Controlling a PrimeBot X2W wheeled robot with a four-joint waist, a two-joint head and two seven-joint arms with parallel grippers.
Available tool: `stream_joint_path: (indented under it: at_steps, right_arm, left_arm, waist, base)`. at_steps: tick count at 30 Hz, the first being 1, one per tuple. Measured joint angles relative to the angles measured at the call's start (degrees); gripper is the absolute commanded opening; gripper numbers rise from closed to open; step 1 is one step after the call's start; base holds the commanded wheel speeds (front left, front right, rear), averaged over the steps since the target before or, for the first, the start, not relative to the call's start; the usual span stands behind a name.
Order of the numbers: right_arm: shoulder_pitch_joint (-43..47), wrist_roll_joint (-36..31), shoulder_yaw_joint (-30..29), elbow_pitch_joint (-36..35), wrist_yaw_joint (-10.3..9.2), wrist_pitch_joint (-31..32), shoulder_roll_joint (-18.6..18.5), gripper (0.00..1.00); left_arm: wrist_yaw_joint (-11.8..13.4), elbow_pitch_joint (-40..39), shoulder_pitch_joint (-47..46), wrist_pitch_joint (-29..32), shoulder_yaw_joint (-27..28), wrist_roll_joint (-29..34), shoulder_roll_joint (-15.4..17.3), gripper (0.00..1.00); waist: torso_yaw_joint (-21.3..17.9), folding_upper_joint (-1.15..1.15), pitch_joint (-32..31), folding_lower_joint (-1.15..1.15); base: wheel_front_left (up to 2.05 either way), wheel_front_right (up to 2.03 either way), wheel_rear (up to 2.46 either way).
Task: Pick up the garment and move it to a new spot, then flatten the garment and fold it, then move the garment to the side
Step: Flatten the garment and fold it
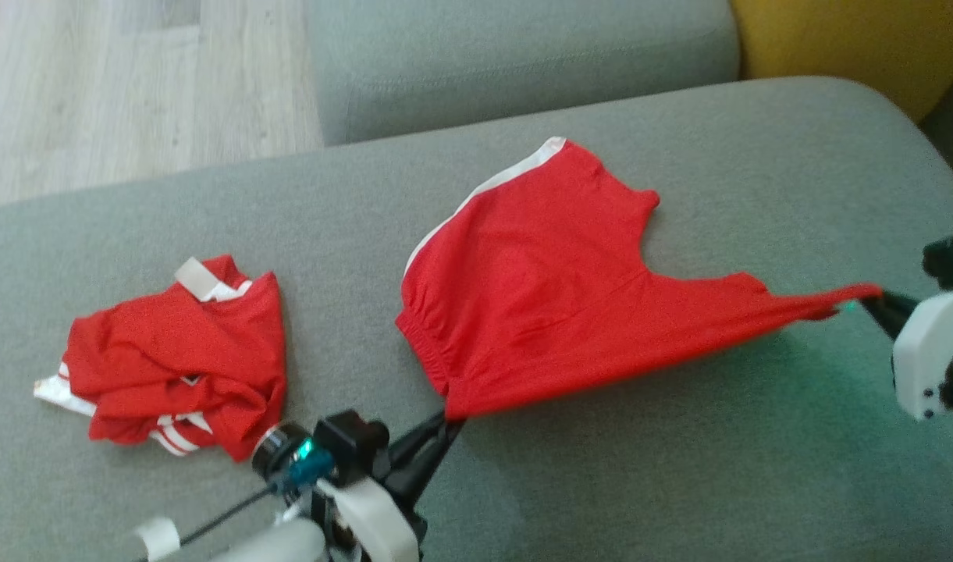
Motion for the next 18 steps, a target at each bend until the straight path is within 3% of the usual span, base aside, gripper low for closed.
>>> stream_joint_path:
  at_steps: [8,14,18]
  right_arm:
    - [-7.0,-10.1,-7.3,1.6,0.0,-2.0,4.9,0.0]
    - [-14.6,-14.8,-8.3,4.5,0.0,-1.3,8.1,0.0]
    - [-19.7,-16.2,-7.4,7.5,0.0,-0.8,9.2,0.0]
  left_arm:
    - [1.0,-0.5,-6.5,0.5,3.3,0.0,-0.2,0.0]
    - [1.1,2.1,-11.1,1.0,4.5,0.0,-2.0,0.0]
    - [-0.5,4.8,-14.8,1.6,5.1,0.0,-4.6,0.0]
  waist:
    - [2.7,0.0,4.9,0.01]
    - [6.1,0.0,9.2,0.01]
    - [8.5,0.0,12.3,0.01]
  base:
    - [0.0,0.0,0.0]
    - [0.0,0.0,0.0]
    - [0.0,0.0,0.0]
